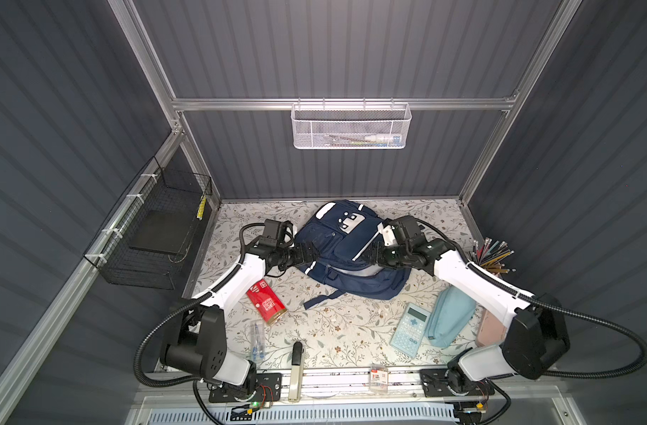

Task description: Pack the student bag

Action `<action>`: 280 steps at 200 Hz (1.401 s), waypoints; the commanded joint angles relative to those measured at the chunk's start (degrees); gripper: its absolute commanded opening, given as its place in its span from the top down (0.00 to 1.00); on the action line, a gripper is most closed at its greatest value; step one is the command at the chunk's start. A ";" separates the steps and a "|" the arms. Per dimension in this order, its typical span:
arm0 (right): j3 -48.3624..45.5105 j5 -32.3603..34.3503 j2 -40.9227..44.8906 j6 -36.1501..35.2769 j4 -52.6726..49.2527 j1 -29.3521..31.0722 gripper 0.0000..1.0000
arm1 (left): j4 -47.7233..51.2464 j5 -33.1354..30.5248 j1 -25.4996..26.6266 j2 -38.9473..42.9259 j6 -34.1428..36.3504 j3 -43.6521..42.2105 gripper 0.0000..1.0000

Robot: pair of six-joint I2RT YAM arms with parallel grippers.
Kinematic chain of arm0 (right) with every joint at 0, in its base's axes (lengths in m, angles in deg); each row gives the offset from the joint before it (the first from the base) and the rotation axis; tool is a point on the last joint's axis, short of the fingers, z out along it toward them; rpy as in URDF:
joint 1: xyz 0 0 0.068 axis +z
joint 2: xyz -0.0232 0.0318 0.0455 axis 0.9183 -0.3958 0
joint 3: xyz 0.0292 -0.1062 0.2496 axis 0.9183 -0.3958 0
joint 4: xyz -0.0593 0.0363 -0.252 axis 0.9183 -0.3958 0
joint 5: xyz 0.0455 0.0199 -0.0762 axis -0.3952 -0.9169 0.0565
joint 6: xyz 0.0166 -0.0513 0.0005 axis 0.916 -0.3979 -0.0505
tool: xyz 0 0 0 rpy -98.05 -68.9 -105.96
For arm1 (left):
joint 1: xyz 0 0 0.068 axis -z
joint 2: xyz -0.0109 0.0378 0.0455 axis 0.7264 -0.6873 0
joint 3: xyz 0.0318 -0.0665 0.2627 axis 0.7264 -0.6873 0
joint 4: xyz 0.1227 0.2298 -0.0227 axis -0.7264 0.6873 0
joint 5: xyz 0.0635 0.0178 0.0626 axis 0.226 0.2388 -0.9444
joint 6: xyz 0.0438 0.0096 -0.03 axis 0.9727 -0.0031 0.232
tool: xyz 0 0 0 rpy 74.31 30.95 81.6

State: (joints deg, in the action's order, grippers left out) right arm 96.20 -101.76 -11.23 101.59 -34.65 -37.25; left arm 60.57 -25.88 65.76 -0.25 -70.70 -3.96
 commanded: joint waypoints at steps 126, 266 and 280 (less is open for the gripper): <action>-23.79 9.32 26.95 13.98 -20.92 -0.60 0.01 | -4.89 -7.99 22.75 3.58 10.23 -1.60 0.00; -36.86 6.25 24.86 28.74 -15.62 9.03 0.01 | -0.99 -17.59 30.21 -16.46 14.40 22.03 0.00; -36.48 7.47 23.07 28.91 -15.20 9.33 0.01 | 0.23 -18.38 30.22 -17.99 15.10 23.02 0.00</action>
State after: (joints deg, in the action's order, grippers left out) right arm 57.93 -96.21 13.99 128.87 -52.33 -28.90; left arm 57.38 -43.30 96.03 -16.14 -57.28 15.61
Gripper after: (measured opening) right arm 0.989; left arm 0.997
